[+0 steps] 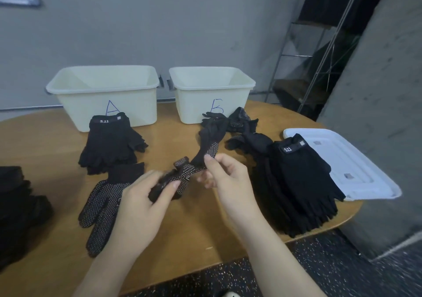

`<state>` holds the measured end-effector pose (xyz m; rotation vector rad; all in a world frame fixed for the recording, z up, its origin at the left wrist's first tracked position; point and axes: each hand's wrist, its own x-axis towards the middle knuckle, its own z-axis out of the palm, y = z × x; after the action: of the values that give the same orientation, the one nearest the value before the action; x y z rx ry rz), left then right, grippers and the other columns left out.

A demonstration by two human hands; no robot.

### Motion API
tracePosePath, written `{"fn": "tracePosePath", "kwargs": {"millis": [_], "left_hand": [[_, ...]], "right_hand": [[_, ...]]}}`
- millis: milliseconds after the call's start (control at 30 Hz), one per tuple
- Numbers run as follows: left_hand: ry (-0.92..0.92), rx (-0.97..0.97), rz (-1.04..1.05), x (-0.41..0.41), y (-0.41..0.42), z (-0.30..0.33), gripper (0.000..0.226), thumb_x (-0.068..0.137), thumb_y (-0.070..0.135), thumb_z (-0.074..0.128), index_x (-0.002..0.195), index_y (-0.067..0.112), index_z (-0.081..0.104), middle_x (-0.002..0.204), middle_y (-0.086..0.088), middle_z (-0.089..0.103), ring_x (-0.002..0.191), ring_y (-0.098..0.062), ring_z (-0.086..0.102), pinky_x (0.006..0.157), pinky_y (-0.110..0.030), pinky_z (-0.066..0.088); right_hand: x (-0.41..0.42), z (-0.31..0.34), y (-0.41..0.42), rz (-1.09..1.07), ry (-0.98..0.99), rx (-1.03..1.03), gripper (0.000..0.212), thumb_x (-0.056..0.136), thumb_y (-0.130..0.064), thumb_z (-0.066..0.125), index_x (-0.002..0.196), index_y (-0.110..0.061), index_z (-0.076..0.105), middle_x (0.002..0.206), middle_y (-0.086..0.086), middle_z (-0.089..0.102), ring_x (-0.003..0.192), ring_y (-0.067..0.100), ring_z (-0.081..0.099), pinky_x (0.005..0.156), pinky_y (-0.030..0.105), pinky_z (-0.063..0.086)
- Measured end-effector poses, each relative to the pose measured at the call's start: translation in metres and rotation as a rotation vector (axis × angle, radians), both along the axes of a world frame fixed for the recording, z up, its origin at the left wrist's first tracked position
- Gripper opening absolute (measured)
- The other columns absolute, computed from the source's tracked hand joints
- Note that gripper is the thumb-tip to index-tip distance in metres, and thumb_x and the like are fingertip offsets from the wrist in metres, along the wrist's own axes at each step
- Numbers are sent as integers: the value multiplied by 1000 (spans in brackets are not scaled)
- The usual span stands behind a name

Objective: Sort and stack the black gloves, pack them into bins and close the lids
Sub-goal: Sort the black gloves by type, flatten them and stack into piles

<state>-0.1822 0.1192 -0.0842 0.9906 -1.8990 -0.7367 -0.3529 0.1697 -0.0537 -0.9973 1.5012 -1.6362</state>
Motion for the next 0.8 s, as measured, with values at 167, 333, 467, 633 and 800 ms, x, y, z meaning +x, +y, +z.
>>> {"fn": "tracePosePath", "kwargs": {"millis": [167,333,467,633,800], "left_hand": [[60,128,-22,-8,3,6,17,95,35,67,81,25,67,72,11,69,68,-5,65,63,-22,49],[129,200,89,-14,-5,0,33,86,49,70,79,16,69,73,0,71,75,-21,72,67,-52,60],[150,261,65,-18,-10,0,22,88,36,74,75,18,70,72,0,72,76,-22,72,72,-50,60],[217,322,12,-18,-11,2,23,96,29,68,76,18,74,75,-6,73,73,-24,69,70,-35,51],[242,379,32,-18,-10,3,25,97,33,66,79,19,75,78,-9,74,84,-35,70,73,-44,54]], "right_hand": [[-11,-4,3,-27,29,7,31,102,-29,62,81,-6,63,70,-2,69,81,21,72,75,25,56],[-20,-11,0,-96,9,-41,31,103,-29,62,80,-7,63,74,-3,64,78,10,64,75,22,53],[-27,-17,-5,-129,62,-66,34,100,-37,61,82,-8,64,79,10,64,81,15,59,85,51,54],[-34,-18,-6,-129,111,-71,37,103,-32,61,73,-11,55,71,-5,55,74,11,52,83,48,52],[-39,-22,-7,-106,248,-49,9,99,-21,66,91,-21,70,94,-7,72,93,8,67,84,18,49]]}}
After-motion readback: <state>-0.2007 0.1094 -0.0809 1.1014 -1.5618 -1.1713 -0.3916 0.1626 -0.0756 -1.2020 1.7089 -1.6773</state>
